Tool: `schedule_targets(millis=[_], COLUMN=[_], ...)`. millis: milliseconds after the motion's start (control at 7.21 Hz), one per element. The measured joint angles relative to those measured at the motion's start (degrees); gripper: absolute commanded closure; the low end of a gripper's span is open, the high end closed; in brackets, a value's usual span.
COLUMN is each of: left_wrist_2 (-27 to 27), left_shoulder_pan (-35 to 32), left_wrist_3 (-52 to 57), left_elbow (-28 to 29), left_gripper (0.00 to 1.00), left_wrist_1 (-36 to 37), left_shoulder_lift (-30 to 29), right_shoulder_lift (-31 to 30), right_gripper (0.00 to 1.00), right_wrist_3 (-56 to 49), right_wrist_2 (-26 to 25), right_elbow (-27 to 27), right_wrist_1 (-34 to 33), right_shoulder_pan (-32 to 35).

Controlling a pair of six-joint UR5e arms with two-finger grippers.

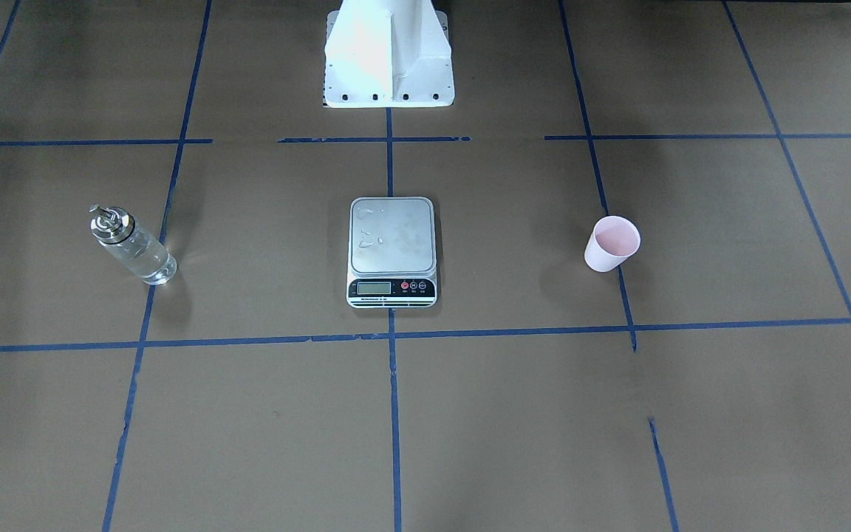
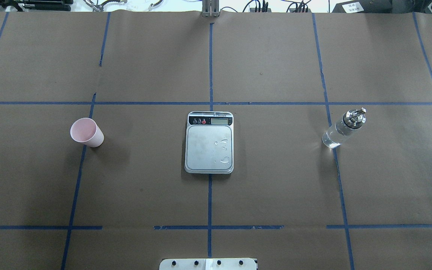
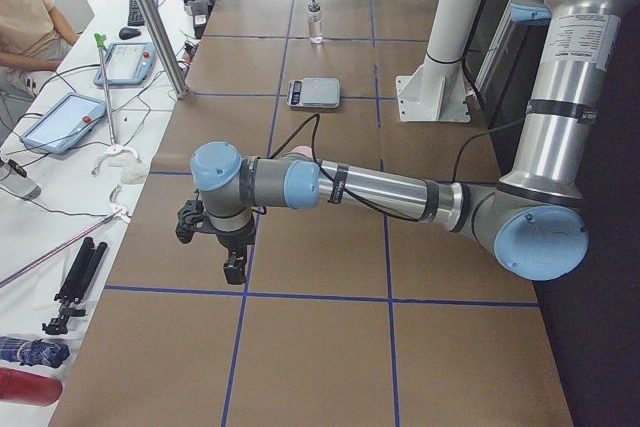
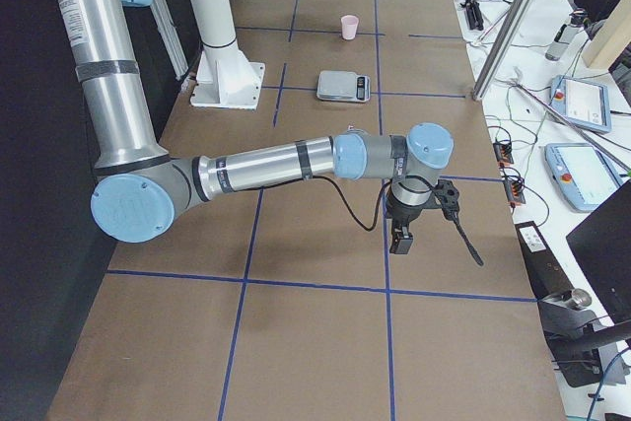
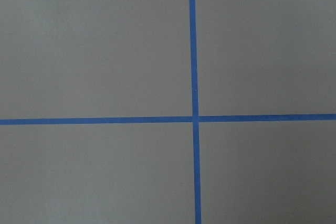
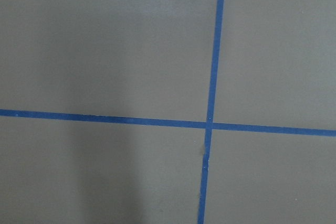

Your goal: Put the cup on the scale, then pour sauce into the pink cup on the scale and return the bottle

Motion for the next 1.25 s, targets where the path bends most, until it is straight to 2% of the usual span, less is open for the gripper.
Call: schedule_targets(millis=[971, 1248], left_wrist_2=[-0.8, -3.0], left_shoulder_pan=[0.7, 3.4], left_wrist_3=[-0.5, -0.8], left_elbow=[0.1, 0.7], left_gripper=[0.0, 0.0], left_wrist_1=[-4.2, -12.7], left_shoulder_lift=[0.2, 0.8], right_shoulder_lift=[-1.2, -1.5], right_gripper=[0.0, 0.0], right_wrist_3=[0.3, 0.3], right_wrist_2=[1.1, 4.7], right_elbow=[-0.6, -0.4], right_wrist_1=[0.0, 0.5], right_shoulder_pan=[-0.2, -0.3])
